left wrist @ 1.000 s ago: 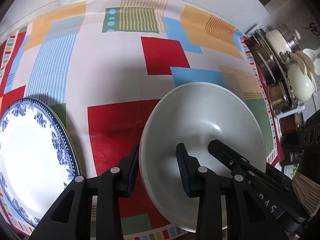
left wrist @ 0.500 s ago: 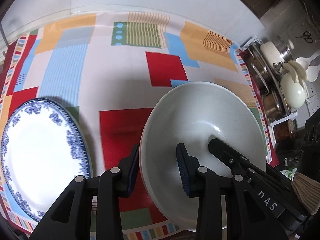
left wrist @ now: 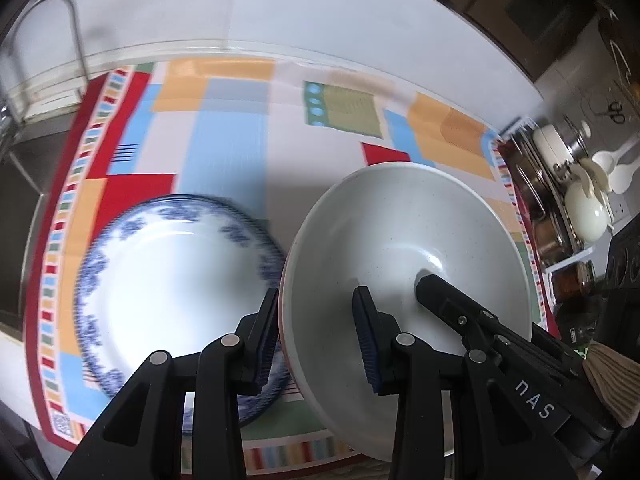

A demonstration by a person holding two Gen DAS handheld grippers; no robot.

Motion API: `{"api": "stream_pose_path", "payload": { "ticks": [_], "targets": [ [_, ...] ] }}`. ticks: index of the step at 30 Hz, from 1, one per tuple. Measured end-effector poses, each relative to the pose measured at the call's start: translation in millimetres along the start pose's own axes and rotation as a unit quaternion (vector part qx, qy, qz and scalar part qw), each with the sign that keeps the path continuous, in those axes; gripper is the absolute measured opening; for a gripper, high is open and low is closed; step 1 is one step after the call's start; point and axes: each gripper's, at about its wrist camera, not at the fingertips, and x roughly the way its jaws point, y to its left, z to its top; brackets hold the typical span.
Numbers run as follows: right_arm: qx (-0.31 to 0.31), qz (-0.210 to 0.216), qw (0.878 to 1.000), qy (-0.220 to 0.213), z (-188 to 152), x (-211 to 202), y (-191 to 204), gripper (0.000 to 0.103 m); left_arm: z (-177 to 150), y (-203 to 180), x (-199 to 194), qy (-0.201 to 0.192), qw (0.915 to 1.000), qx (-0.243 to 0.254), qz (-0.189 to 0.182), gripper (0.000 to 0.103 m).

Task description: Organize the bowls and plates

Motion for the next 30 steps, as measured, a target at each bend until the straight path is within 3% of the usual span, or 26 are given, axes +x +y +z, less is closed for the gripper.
{"api": "stream_pose_path", "payload": {
  "ticks": [16, 30],
  "targets": [
    [-0.053, 0.036, 0.998, 0.017, -19, 27, 98, 0.034, -18, 93, -31, -0.014, 0.9985, -0.048, 0.024, 0.036],
    [-0.047, 0.036, 0.997, 0.052, -27, 73, 117, 0.034, -17, 131, 0, 0.009, 0.9974, -0.064, 0.031, 0.036]
  ]
}}
